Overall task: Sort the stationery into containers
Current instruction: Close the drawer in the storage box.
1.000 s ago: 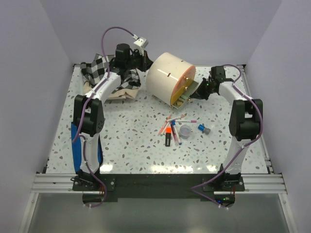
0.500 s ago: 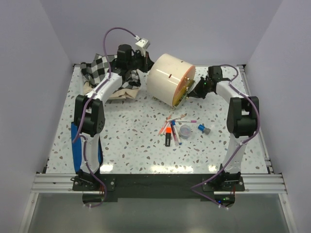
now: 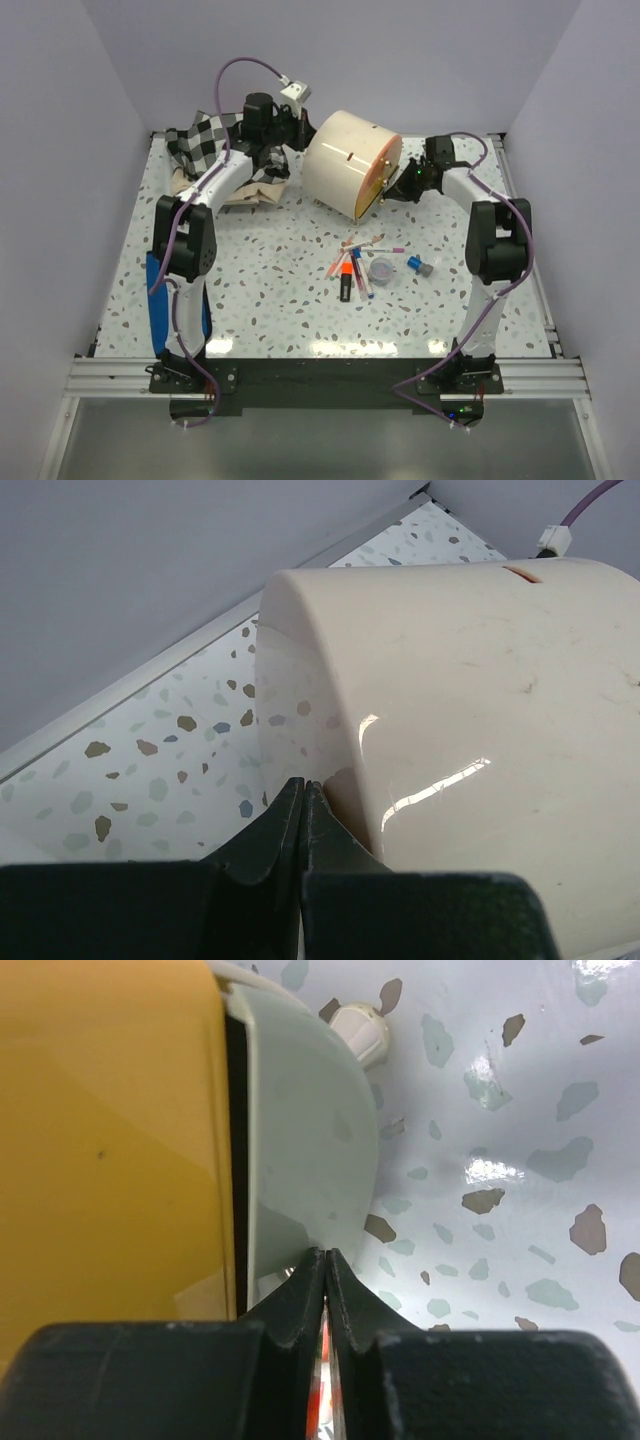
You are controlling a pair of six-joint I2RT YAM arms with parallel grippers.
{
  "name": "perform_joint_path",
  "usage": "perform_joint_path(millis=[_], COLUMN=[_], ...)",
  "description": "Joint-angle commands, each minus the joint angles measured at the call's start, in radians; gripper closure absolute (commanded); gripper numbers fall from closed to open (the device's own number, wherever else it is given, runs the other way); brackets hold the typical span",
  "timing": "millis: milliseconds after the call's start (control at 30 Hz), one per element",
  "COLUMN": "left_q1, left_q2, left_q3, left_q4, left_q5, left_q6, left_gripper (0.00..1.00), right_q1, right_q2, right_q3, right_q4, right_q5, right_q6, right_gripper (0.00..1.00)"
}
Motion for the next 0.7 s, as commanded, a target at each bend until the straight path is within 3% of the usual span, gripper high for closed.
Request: perform_joint_path(millis=[0,167,333,367,433,467,533,567,667], left_q1=[0.007,0.021,0.041,0.047,0.053,0.056,0.059,0.059,0.061], left_q2=[-0.067,-0.072,-0.087,-0.09,-0.1,-0.103,-0.113,-0.117,-0.132], left_q3=[-0.003,-0.005,-0.005,-0.006,-0.011,-0.013,-0.017,-0.019,-0.022], left_q4=[0.012,0.012,0.012,-0.006,-0.025,-0.031,-0.035,-0.04,-0.049], left_q5=[-0.006,-0.019,-0.043,-0.046,-0.057,-0.059,-0.069,-0.074,-0.091], left_q6=[-0.017,-0.014,-0.018,-0.018,-0.015,-0.006,0.005,0.014,0.034], left_gripper=[1.0,1.0,0.97,0.86,0.75,0.62,0.54,0.48,0.42], right_q1=[0.003,0.006,-0.044,-0.056,-0.085,-0.122,-0.141,-0.141,-0.141], right_q2=[-0.107,-0.129,-0.184,-0.195,-0.221,-0.223,-0.218,-0.213,-0.239], right_q3=[-0.024,-0.052,-0.029,-0.033,-0.056,-0.062,-0.056,-0.049,-0.047], right_q4=[0.0,0.032,-0.115,-0.132,-0.164,-0.173,-0.227,-0.245,-0.235], right_q5=[-0.048,-0.044,-0.015,-0.015,-0.034,-0.062,-0.125,-0.146,-0.255], right_q6=[-0.03,-0.041,-0.169,-0.227,-0.3,-0.397,-0.514,-0.662,-0.908], right_gripper=[0.81,0.74,0.69,0.68,0.66,0.63,0.61,0.59,0.57])
